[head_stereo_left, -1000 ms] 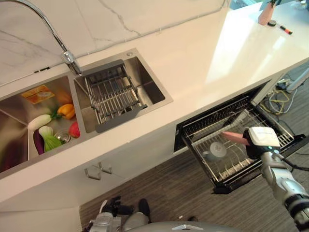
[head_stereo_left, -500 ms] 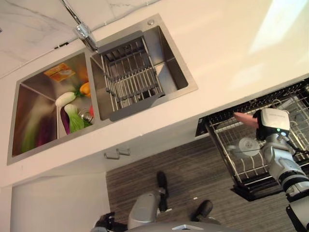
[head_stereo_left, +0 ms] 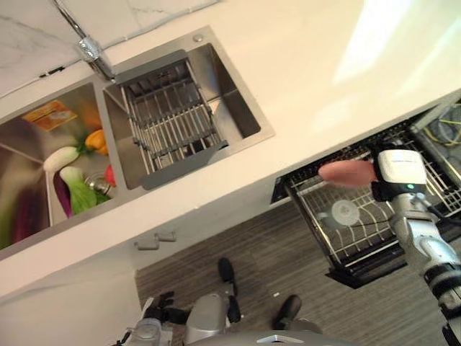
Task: Place the dishes in the dishwasher.
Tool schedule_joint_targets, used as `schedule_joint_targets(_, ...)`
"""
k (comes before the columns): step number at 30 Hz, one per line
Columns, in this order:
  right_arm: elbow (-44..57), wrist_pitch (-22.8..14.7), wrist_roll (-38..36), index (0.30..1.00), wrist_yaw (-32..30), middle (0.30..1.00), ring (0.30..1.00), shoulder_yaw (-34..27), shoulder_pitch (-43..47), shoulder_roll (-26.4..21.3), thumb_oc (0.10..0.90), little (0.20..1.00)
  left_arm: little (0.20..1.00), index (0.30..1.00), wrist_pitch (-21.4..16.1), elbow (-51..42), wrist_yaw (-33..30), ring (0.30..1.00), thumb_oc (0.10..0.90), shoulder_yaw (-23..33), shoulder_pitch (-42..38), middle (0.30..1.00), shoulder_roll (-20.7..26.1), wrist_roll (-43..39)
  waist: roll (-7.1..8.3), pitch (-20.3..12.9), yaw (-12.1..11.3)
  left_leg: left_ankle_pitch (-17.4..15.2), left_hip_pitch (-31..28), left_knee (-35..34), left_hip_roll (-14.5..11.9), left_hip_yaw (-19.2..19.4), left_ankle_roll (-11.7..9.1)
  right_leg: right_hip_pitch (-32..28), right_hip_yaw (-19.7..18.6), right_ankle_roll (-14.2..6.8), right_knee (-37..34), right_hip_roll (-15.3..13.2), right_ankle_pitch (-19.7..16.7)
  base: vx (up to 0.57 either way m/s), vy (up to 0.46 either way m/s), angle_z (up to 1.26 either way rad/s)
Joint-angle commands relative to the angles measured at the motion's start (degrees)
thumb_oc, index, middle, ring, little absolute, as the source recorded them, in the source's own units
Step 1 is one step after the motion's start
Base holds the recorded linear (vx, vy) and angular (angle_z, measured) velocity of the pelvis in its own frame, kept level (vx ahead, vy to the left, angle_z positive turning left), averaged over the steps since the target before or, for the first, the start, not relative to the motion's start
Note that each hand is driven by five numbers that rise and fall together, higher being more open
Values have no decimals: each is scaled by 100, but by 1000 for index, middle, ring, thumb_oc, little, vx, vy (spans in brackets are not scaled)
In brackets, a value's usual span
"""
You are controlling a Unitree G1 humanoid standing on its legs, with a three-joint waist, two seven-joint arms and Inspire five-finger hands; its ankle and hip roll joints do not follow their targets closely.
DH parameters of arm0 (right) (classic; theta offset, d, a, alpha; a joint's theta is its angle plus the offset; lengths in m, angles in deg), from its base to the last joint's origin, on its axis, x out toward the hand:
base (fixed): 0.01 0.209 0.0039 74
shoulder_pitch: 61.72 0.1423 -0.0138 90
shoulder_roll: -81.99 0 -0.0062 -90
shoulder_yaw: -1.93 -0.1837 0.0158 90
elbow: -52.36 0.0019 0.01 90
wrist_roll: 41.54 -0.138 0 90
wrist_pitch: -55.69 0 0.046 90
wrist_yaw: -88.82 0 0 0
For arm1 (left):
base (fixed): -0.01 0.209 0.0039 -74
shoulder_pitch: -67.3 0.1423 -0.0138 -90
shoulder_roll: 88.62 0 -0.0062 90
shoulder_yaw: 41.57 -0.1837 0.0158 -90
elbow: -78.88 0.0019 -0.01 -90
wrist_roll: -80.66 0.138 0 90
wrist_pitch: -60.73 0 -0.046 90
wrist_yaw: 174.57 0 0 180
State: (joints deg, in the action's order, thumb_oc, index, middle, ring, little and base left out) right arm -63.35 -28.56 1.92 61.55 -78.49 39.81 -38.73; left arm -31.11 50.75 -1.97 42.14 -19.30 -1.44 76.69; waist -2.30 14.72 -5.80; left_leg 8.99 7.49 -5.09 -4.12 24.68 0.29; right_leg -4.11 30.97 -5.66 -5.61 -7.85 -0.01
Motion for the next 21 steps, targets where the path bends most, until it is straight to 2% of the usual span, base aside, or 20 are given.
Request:
schedule_joint_targets(1,908,235,-477,900,-1025,900,900,-1521,-366,-741,800,900,900,900,206,416,-171,900,800,64,210,900,-75,77,-127,-447,112,-421,-162,28,-72,72,-399,-365,-182,-264,85,82,532,31,-27,-18)
schedule_joint_targets(2,908,235,-477,900,-1025,900,900,-1521,-366,-741,800,900,900,900,206,416,-171,900,800,64,210,900,-75,77,-127,-447,112,-421,-162,28,-72,72,-399,-365,-182,-264,85,82,532,25,-25,-22)
schedule_joint_targets(4,1119,363,-625,900,-1302,900,900,-2207,-731,-660,800,900,900,900,244,476,-218,900,800,160,200,900,-128,99,-103,-481,241,-464,-221,27,-81,90,-387,-381,-228,-269,85,91,529,12,-19,-19)
schedule_joint_targets(8,889,576,-1396,900,-2004,900,900,-3395,-1433,-223,800,900,900,900,303,674,-353,900,800,302,138,900,-229,36,-76,-538,401,-536,-331,25,-82,138,-364,-393,-338,-279,86,100,527,18,-10,-16)
schedule_joint_targets(10,490,524,-1989,900,-2366,900,900,-3807,-1786,186,800,900,900,900,318,781,-425,900,800,330,103,900,-276,-35,-55,-579,442,-572,-369,24,-84,160,-351,-388,-387,-288,88,94,516,19,0,-24)
schedule_joint_targets(11,490,524,-1989,900,-2366,900,900,-3807,-1786,186,800,900,900,900,318,781,-425,900,800,330,103,900,-276,-35,-55,-579,442,-572,-369,24,-84,160,-351,-388,-387,-288,88,94,516,20,2,-15)
schedule_joint_targets(12,162,444,-2367,900,-2572,900,900,-3913,-1908,453,800,900,900,900,325,830,-465,900,800,360,87,900,-309,-89,-49,-600,482,-595,-391,22,-84,172,-339,-376,-423,-291,90,95,510,33,-8,-11)
schedule_joint_targets(13,-435,153,-3206,900,-2849,900,900,-4176,-2056,942,800,900,900,900,317,882,-524,900,800,400,58,900,-370,-189,-48,-635,550,-614,-416,18,-86,184,-333,-366,-462,-291,92,94,507,42,-15,-19)
schedule_joint_targets(14,-761,-2,-3574,794,-2887,794,794,-4169,-2179,1140,729,794,900,900,337,894,-510,900,800,361,49,900,-369,-211,-30,-654,535,-623,-431,18,-86,180,-329,-371,-461,-289,92,92,513,43,-19,-19)
schedule_joint_targets(15,-968,-104,-3775,300,-2956,300,300,-4129,-2261,1405,400,300,900,900,349,942,-518,900,800,351,43,900,-415,-190,-52,-664,554,-628,-442,15,-81,174,-327,-371,-466,-282,94,91,521,29,-21,-18)
schedule_joint_targets(16,-1288,-261,-4011,300,-2887,300,300,-4134,-2370,1547,400,300,900,900,352,1003,-520,900,800,364,27,900,-391,-174,-23,-687,564,-631,-453,16,-79,169,-329,-386,-457,-278,95,91,529,21,-16,-11)
schedule_joint_targets(19,-1757,-376,-4269,300,-2770,300,300,-3833,-2253,1689,400,300,900,900,341,997,-516,900,800,311,23,900,-398,-164,-28,-694,561,-638,-479,16,-71,167,-330,-397,-451,-277,98,80,522,6,-3,-4)
schedule_joint_targets(21,-1869,-498,-4314,300,-2390,300,300,-3302,-2068,1865,400,300,900,900,357,996,-477,900,800,216,48,900,-415,-138,-76,-694,539,-655,-528,13,-47,171,-324,-424,-455,-281,102,63,517,8,15,-17)
